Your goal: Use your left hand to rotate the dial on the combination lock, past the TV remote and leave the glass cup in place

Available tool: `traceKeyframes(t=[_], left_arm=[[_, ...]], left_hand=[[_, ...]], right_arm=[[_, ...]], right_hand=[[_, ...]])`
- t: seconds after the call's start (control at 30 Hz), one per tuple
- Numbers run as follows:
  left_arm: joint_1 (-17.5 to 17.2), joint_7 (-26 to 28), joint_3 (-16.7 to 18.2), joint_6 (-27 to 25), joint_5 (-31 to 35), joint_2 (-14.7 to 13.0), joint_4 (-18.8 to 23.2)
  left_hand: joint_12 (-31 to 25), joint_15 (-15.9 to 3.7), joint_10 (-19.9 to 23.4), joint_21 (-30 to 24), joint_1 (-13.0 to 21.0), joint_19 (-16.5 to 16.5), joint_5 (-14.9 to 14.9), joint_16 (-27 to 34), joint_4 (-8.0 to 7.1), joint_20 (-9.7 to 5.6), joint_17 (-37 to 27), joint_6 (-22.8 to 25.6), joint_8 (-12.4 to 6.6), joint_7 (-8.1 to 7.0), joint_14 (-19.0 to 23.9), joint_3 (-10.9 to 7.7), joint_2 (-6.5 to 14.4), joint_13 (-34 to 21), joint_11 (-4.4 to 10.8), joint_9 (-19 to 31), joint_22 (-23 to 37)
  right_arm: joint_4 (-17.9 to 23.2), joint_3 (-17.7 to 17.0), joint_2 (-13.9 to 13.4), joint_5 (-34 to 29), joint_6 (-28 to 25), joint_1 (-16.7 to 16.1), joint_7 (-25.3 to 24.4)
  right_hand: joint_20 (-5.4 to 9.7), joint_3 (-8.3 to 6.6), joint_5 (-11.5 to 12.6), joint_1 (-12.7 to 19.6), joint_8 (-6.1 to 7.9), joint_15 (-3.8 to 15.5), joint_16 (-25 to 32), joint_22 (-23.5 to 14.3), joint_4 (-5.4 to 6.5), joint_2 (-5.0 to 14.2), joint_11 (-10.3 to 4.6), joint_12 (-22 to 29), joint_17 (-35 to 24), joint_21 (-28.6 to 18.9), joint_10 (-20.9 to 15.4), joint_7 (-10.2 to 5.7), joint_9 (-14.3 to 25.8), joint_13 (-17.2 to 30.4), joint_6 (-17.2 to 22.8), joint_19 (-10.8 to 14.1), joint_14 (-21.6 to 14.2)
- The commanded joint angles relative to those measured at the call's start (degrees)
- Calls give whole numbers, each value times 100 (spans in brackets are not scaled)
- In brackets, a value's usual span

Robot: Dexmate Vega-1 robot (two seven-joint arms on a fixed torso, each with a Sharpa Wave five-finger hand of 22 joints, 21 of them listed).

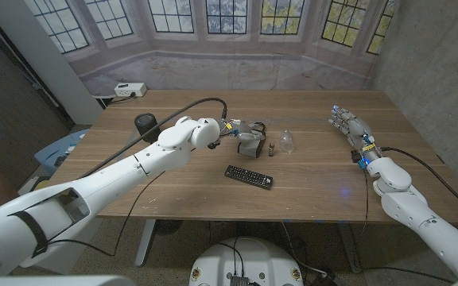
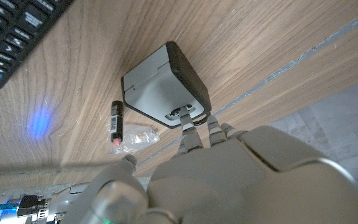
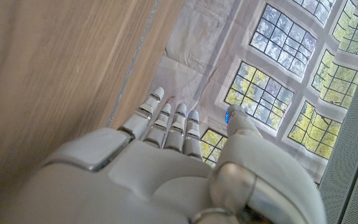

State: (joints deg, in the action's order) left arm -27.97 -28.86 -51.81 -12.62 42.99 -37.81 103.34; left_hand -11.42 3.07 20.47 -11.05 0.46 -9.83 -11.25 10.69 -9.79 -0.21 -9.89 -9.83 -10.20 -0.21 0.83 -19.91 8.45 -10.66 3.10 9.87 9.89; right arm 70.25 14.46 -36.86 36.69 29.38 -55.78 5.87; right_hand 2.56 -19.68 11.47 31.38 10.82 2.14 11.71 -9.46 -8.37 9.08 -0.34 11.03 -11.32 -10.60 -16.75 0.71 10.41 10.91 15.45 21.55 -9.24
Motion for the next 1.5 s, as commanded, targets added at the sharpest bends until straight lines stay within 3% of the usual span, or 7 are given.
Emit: traceKeyframes(t=[0.03, 1.5], left_arm=[[26, 131, 36, 157, -31, -18, -64], [173, 58, -20, 236, 14, 89, -206]], left_hand=[[20, 13, -1, -5, 29, -58, -33, -6, 9, 22, 7, -93, -44, -27, 13, -24, -5, 5, -25, 17, 0], [21, 25, -31, 3, 48, -46, -32, -14, 28, 32, 9, -82, -42, -29, 23, -47, -20, 4, -32, 16, -2]], right_arm=[[110, 11, -16, -45, -73, -39, -104], [135, -21, -27, -18, -80, -100, -112]], right_hand=[[64, 1, 21, 66, 15, 107, 43, -18, -3, 4, 36, 14, -18, -29, -35, 11, 8, 13, 36, 48, -4], [61, 3, 20, 80, 14, 111, 45, -18, 2, 7, 30, 18, -20, -28, -47, 4, 9, 14, 39, 49, -5]])
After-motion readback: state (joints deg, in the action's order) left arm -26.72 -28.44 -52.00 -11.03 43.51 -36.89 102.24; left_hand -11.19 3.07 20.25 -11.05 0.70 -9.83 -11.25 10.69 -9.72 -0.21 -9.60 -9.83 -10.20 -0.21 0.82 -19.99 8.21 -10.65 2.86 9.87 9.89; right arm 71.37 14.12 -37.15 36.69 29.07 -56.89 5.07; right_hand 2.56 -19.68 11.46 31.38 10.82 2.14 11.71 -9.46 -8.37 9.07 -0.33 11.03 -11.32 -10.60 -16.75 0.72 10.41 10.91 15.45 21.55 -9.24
